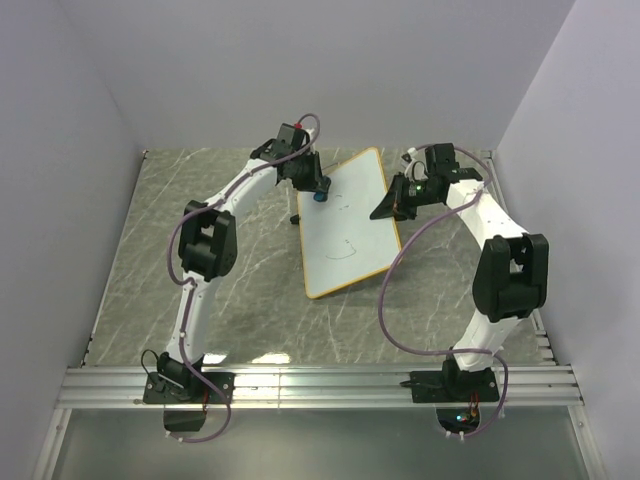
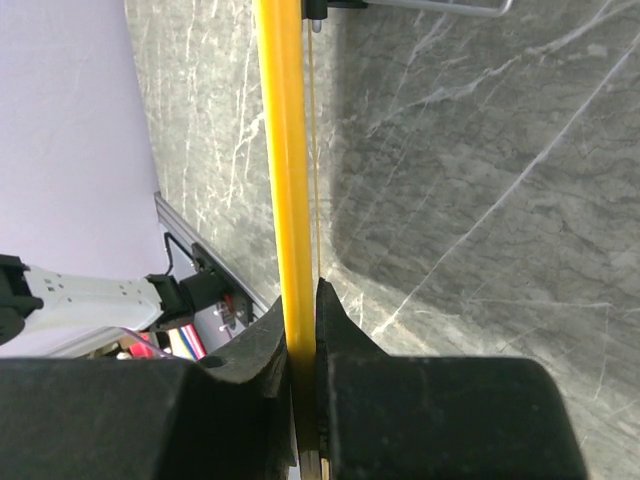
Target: Erase the whiteboard
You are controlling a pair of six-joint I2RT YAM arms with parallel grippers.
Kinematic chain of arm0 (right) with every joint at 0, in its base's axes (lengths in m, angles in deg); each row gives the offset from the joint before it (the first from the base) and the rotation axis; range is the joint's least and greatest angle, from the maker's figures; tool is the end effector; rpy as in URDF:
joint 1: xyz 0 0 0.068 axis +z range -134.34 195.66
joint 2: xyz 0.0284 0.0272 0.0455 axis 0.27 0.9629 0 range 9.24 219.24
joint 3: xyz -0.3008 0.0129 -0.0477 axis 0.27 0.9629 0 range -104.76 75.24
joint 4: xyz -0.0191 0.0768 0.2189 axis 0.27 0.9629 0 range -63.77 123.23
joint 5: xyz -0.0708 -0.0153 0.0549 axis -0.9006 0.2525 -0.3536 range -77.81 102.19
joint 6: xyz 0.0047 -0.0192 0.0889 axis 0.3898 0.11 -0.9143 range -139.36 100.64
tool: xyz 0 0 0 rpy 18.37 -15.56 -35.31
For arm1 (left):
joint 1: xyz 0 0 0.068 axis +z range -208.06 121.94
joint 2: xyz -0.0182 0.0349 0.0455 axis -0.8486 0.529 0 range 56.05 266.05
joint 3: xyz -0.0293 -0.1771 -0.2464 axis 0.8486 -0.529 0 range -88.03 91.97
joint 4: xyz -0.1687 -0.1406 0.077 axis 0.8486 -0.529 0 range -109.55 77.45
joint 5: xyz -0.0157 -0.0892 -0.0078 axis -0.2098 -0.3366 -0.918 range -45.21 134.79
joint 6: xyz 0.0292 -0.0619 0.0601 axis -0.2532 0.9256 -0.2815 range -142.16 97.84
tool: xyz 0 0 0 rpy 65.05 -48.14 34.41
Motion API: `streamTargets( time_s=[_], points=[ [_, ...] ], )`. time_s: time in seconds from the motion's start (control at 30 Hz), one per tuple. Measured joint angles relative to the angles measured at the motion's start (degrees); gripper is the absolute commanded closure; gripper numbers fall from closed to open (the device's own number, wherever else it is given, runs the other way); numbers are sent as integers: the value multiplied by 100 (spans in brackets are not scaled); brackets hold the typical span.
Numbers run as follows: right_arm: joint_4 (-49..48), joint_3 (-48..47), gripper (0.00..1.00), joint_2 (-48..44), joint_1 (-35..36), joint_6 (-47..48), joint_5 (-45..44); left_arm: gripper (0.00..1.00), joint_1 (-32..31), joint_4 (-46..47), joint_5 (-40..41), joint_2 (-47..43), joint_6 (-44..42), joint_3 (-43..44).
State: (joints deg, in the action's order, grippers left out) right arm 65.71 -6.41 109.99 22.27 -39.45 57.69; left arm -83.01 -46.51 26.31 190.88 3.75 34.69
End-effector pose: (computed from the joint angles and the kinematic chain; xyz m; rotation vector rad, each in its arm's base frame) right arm 0.3566 0.0999 0.2799 0.0009 2.5582 1.2014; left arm 0.4934 -0.2581 0.2289 0.1412 2.4687 -0.7898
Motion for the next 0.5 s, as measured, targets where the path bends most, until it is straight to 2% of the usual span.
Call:
streamTargets(
  time_s=[0.17, 0.5],
  points=[
    [225, -269, 100, 160, 0, 2, 4, 100, -120, 107, -234, -332, -269, -492],
    [319, -376, 100, 245, 28, 179, -35, 100, -1032, -251, -315, -949, -625, -570]
  ],
)
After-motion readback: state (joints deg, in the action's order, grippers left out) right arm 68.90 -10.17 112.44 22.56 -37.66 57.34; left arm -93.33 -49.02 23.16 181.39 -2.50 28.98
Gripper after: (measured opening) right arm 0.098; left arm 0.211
